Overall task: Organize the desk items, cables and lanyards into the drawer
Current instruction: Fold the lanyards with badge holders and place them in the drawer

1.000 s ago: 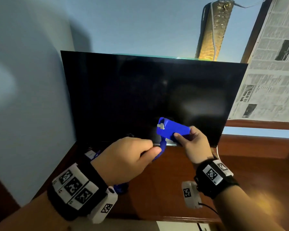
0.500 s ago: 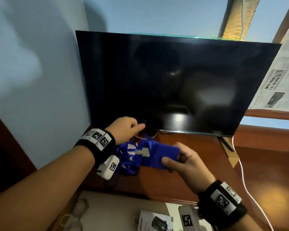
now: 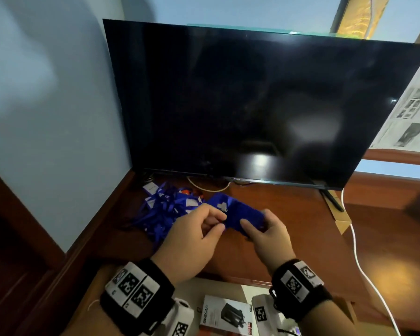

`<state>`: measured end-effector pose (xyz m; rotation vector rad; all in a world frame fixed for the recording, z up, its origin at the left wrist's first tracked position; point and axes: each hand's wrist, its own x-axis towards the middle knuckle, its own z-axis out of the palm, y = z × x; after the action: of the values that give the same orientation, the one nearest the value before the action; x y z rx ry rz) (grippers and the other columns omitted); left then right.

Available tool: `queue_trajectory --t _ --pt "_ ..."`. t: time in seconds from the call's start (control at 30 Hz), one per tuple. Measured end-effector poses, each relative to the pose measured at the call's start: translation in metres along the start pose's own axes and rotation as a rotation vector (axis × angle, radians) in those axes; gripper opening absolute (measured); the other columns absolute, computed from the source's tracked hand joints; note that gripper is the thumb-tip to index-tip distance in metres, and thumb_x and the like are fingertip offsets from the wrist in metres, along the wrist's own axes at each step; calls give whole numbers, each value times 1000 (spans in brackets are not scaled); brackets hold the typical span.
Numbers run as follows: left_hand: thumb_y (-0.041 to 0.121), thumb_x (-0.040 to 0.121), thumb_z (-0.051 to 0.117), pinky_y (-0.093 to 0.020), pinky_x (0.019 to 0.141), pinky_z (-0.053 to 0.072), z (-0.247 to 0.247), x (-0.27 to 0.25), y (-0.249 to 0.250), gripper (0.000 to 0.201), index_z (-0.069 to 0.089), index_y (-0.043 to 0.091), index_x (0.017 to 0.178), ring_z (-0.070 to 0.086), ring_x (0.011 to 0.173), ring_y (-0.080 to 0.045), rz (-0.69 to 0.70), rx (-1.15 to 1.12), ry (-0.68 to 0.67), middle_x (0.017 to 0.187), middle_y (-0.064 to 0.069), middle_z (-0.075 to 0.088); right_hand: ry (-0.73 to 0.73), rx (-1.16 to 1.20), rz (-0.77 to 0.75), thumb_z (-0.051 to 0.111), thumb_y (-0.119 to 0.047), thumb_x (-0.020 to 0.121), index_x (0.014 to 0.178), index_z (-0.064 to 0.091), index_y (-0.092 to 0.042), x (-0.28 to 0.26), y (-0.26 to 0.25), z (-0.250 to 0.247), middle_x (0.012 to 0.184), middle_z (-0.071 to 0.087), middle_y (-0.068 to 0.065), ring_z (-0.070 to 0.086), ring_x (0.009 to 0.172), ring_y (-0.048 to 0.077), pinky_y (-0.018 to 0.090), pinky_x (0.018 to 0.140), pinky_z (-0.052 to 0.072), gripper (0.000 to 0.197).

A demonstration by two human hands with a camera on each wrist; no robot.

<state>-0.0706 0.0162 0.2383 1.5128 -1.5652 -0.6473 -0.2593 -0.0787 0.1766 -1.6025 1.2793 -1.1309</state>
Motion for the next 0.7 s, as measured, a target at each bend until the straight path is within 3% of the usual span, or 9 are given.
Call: queue_trajectory --t 0.1,0.2,0.3,0.4,0.5,0.6,0.63,0.7 --pt "20 97 69 -17 85 54 -11 14 -6 16 71 33 105 67 94 2 23 61 -42 97 14 71 -208 -80 30 79 -18 87 91 61 -21 -19 10 15 78 71 4 70 69 22 43 68 60 18" --pt "22 95 72 -11 82 50 -22 31 -25 16 70 36 103 65 92 8 -38 169 -98 94 17 72 -361 -104 3 79 -14 87 98 62 -27 -34 7 25 88 72 -4 68 76 5 24 72 56 23" --pt "30 92 77 -19 87 51 -32 42 -50 13 73 36 101 68 89 8 -155 180 -248 89 15 77 -495 -73 18 79 -8 87 98 64 -19 -39 4 26 84 70 -7 62 69 -2 14 67 48 21" --pt "19 90 80 -26 94 56 -38 44 -76 11 80 22 101 74 92 -3 -272 -44 -389 94 5 80 -573 21 75 80 -5 85 95 66 -17 -41 10 23 78 69 -9 62 69 2 19 67 49 21" --pt "1 94 71 -20 82 55 -37 37 -96 17 80 14 98 72 88 -6 -406 -328 -469 90 3 79 -597 190 143 81 -3 84 94 66 -14 -46 18 22 77 66 -3 60 67 12 23 61 49 21" --pt "-7 93 67 -25 75 60 -25 24 -111 18 77 8 95 74 85 -15 -539 -589 -446 92 -8 77 -571 305 163 80 -1 85 99 63 -4 -49 21 24 79 64 5 57 64 16 26 55 48 22" --pt "-7 91 69 -29 77 62 -19 18 -114 16 76 4 99 74 89 -20 -563 -670 -424 97 -13 77 -550 345 176 79 -1 84 100 61 -1 -50 21 26 79 63 6 57 62 16 26 54 48 23" --pt "-8 87 69 -39 92 61 -5 9 -123 32 69 -6 120 69 107 -33 -590 -843 -359 119 -25 70 -489 430 218 79 -2 83 98 58 1 -51 24 31 78 63 10 56 61 18 27 52 48 26"
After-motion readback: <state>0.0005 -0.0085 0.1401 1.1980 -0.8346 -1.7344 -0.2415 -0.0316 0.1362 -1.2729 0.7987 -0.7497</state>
